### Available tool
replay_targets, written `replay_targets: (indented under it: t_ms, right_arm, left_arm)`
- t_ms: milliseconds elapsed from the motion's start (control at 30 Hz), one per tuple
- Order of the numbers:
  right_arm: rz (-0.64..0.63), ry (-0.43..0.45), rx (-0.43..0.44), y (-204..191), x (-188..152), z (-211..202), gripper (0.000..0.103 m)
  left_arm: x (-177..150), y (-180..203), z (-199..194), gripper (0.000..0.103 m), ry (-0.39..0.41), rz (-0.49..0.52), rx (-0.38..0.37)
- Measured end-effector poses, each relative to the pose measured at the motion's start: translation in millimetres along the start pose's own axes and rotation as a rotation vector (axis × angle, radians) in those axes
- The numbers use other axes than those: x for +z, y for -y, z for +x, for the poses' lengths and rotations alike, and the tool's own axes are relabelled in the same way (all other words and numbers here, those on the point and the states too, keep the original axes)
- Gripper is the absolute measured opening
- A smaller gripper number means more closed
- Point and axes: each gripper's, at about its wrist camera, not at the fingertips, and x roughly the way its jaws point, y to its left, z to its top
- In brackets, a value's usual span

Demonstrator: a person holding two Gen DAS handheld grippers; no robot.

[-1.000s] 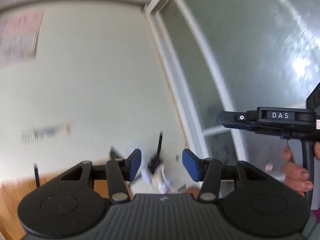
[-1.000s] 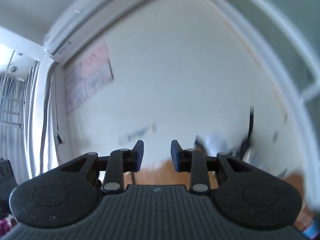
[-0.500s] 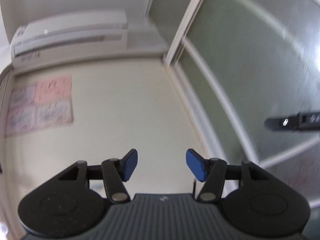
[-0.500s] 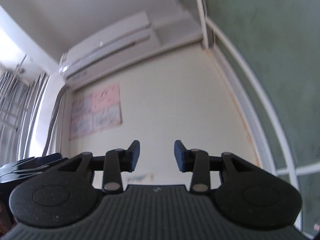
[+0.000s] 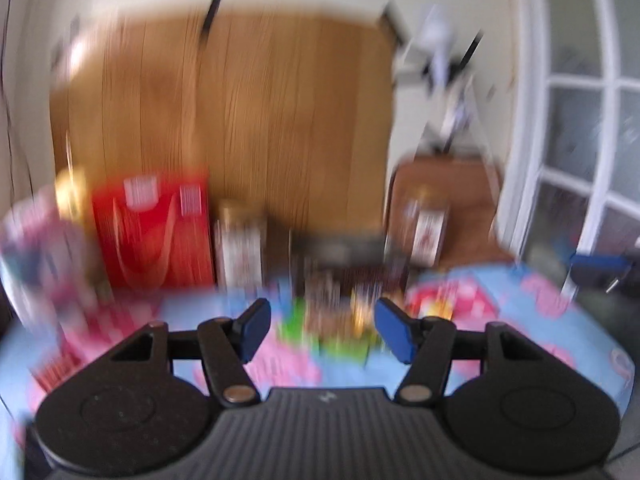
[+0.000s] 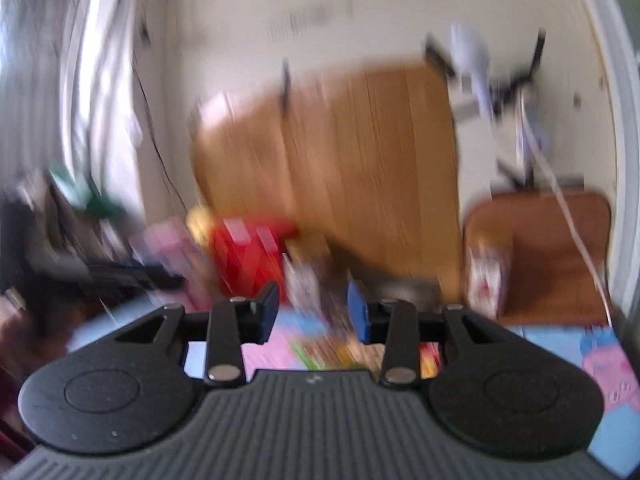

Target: Organize snacks

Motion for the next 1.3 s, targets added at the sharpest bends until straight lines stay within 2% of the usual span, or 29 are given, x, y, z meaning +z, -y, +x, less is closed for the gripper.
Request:
replay_targets:
  t_ms: [67, 133, 233, 333, 400, 533, 633, 700, 767, 833, 900, 967, 1000, 1133, 1300]
  right_arm:
    - [0.026, -0.079, -0.037, 5, -32, 40, 0.041]
    - [0.115, -0.145, -0.039, 16, -53, 61, 0.041]
    - [0.387, -0.216, -0.002, 55, -72, 87, 0.041]
    - [0.618, -0.244, 0.025, 91, -88, 99, 0.041]
    - [0.686, -0.248, 0.025, 106, -89, 102, 0.041]
    - [0.809, -0.268, 0.078, 126, -96, 121, 0.041]
    - [0.848, -0.281, 0.095, 131, -100, 136, 0.04]
    - [0.849, -0.278, 0.099, 131, -99, 138, 0.036]
    - [0.865, -0.283, 0.106, 129, -101, 141, 0.027]
    - [0.897, -0.306, 0.134, 130, -109, 144, 0.008]
    - [0.926, -0.318, 0.162, 129, -113, 140, 0.006]
    - [0.937, -0.318, 0.168, 127, -116, 133, 0.005]
    - [0.942, -0.317, 0.171, 126, -117, 126, 0.005]
    - [0.934, -0.325, 0.195, 114, -115, 100, 0.005]
    - [0.833, -0.368, 0.227, 78, -118, 84, 0.005]
  left_arm:
    - [-15, -9, 36, 0.057, -0.077, -0.035, -0.037]
    - [-25, -16, 70, 0.057, -0.147, -0.074, -0.085]
    - [-38, -21, 114, 0.057, -0.241, -0.154, -0.214]
    - [-47, -28, 153, 0.057, -0.308, -0.266, -0.324]
    - [-50, -29, 169, 0.057, -0.345, -0.333, -0.37]
    - [-51, -32, 197, 0.057, -0.39, -0.432, -0.422]
    - [-50, -34, 211, 0.057, -0.394, -0.471, -0.443]
    - [-48, -33, 222, 0.057, -0.398, -0.483, -0.441]
    - [-47, -31, 233, 0.057, -0.416, -0.502, -0.432]
    - [-49, -29, 242, 0.057, -0.436, -0.539, -0.45]
    - [-53, -25, 249, 0.046, -0.454, -0.562, -0.464]
    - [-55, -20, 246, 0.021, -0.443, -0.533, -0.426]
    - [-56, -19, 244, 0.021, -0.447, -0.518, -0.417]
    - [-69, -20, 221, 0.02, -0.448, -0.507, -0.46]
    - [-89, -23, 172, 0.02, -0.424, -0.441, -0.417]
